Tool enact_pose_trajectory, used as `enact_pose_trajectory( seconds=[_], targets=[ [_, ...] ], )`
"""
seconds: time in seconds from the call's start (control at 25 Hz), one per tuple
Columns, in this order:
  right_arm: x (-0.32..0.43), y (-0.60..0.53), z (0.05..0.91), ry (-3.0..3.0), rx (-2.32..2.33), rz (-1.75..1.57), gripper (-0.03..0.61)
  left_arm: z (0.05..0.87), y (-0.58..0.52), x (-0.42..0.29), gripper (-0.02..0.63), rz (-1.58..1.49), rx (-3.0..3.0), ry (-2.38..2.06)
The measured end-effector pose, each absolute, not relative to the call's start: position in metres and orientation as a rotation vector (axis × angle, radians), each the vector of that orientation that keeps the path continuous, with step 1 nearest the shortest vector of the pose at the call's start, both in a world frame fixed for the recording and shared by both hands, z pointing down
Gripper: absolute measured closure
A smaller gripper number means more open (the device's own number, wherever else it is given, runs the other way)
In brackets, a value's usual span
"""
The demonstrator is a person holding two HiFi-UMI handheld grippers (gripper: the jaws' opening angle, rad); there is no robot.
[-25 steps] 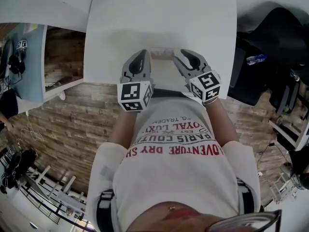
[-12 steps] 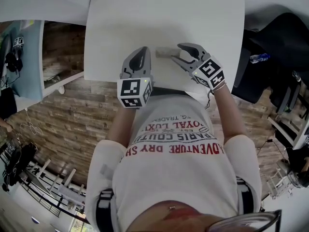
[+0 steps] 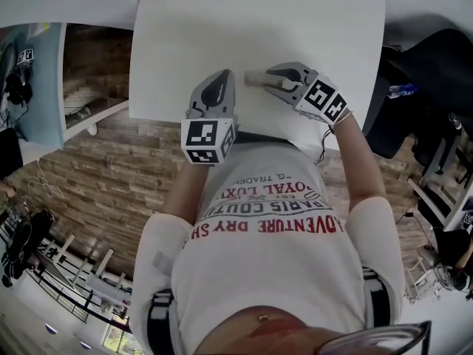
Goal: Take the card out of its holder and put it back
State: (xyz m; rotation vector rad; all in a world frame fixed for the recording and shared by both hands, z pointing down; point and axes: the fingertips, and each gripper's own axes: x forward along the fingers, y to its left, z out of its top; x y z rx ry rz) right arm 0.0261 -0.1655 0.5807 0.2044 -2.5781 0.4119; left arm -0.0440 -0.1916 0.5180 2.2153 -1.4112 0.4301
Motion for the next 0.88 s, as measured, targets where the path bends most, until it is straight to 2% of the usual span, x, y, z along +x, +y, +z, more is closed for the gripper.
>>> enact_pose_trajectory(
  seconds=[0.08,0.16,0.88],
  targets=[
    [0.023,-0.165,0.582,-2.576,0.168,0.402,0.505,0.518,-0.192,-0.046,0.589,0.426,2.21,-1.411],
    [0.022,-0.164,0.584,-2.577,0.149,0.392,0.528,0.519,-0.192,-0.048,0.589,0.427,2.206,-1.412],
    [0.023,-0.166,0.565,-2.648,0.114,0.366,0.543,0.514,-0.195,-0.051,0.589,0.396,2.209,-1.4]
  ],
)
